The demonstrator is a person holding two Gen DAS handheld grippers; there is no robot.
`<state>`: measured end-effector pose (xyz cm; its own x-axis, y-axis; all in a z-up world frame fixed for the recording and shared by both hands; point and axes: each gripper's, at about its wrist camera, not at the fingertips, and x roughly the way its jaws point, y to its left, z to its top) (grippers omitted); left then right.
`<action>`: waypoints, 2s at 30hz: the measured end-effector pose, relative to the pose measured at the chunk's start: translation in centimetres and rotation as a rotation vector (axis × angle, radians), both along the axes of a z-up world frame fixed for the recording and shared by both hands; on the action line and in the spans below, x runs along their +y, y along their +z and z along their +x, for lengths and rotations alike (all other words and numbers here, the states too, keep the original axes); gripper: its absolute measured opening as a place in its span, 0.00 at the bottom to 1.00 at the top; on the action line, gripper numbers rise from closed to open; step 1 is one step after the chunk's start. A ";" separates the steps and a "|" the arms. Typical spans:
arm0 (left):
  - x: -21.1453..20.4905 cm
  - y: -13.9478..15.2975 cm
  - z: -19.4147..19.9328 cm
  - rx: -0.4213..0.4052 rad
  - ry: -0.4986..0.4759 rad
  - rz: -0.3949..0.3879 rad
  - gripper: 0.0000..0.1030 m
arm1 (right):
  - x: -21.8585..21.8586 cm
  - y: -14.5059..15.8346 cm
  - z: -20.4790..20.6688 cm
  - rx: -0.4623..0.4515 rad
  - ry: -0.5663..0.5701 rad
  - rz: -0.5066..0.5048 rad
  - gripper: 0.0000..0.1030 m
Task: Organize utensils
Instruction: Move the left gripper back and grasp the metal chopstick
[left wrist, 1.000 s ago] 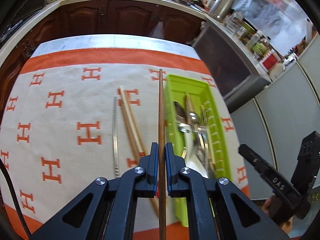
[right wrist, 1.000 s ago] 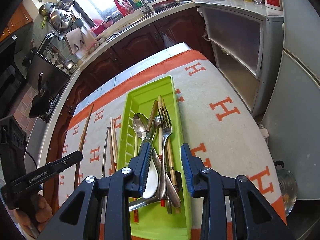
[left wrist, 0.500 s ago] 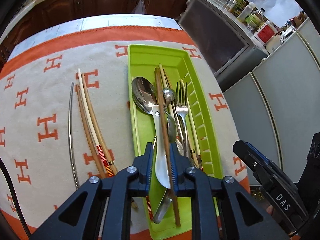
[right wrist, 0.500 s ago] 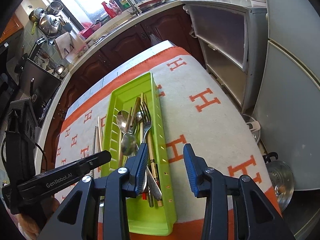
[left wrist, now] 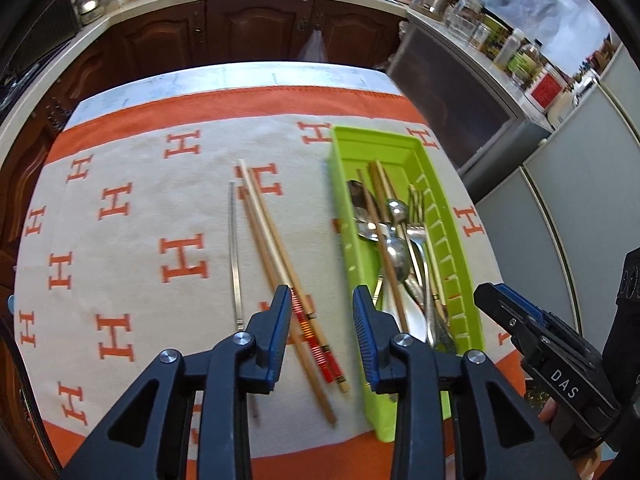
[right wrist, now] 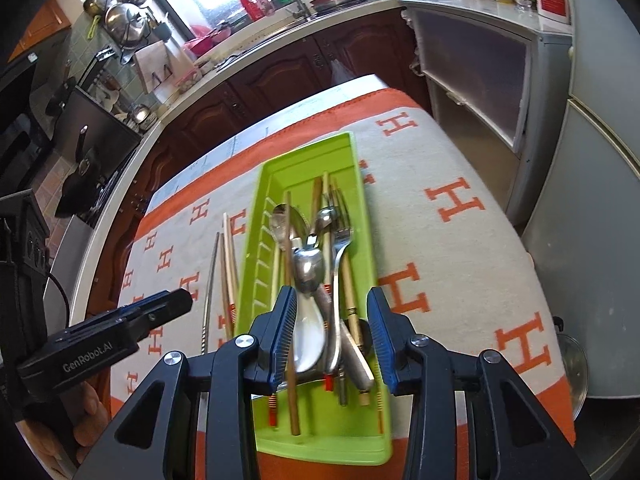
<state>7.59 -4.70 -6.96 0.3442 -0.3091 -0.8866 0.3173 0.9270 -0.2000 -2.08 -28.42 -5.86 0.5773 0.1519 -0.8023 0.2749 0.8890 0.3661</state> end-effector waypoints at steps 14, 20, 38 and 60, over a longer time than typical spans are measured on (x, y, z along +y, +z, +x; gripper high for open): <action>5.6 -0.5 0.1 -0.064 0.114 0.062 0.31 | 6.7 1.5 1.5 -0.022 0.152 -0.014 0.36; 5.6 -4.8 0.7 -0.031 0.128 0.100 0.31 | 7.8 0.9 1.6 -0.008 0.170 -0.017 0.36; 2.6 -9.0 0.6 -0.089 0.086 0.192 0.37 | 7.8 -0.7 2.6 0.025 0.176 -0.027 0.36; 8.9 -6.5 -0.9 -0.172 0.216 0.074 0.03 | 13.3 -0.6 3.1 -0.017 0.290 -0.100 0.36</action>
<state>6.74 4.25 -13.50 0.5427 -0.1486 -0.8267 0.1344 0.9869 -0.0892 1.00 -15.12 -6.44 0.5344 0.2332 -0.8124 -0.0010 0.9614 0.2753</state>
